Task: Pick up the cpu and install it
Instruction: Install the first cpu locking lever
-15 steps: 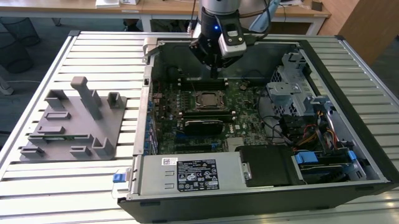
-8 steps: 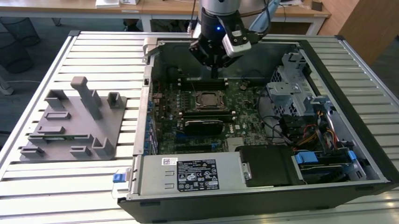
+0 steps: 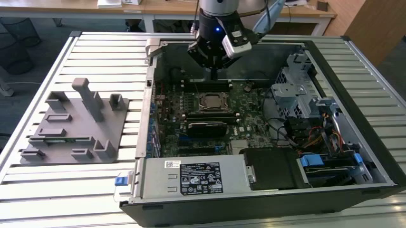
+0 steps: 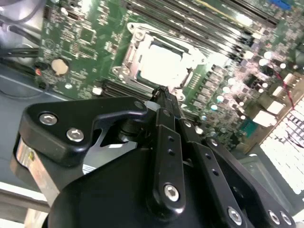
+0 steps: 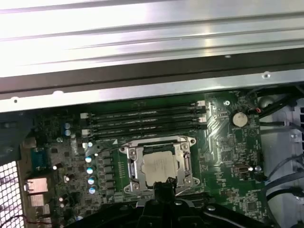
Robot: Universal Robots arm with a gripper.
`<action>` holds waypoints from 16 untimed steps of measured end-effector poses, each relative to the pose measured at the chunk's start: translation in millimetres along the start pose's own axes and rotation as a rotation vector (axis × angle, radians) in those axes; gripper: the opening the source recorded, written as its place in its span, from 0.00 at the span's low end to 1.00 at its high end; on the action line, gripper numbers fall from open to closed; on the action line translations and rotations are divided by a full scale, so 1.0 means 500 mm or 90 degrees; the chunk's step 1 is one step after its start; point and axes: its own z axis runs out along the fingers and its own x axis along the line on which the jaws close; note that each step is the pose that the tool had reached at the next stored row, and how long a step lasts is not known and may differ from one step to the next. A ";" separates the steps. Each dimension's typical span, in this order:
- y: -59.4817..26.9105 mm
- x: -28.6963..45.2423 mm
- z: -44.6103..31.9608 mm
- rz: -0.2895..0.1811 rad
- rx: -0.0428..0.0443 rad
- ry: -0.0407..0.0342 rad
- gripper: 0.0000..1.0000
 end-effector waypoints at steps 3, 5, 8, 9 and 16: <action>-0.002 0.016 0.000 0.000 0.0000 0.0000 0.11; -0.003 0.023 0.001 -0.002 -0.0002 0.0000 0.11; -0.003 0.026 0.005 -0.026 -0.0012 -0.0001 0.11; -0.003 0.029 0.006 -0.031 -0.0017 -0.0001 0.11; -0.008 0.069 0.017 -0.033 -0.0028 0.0000 0.11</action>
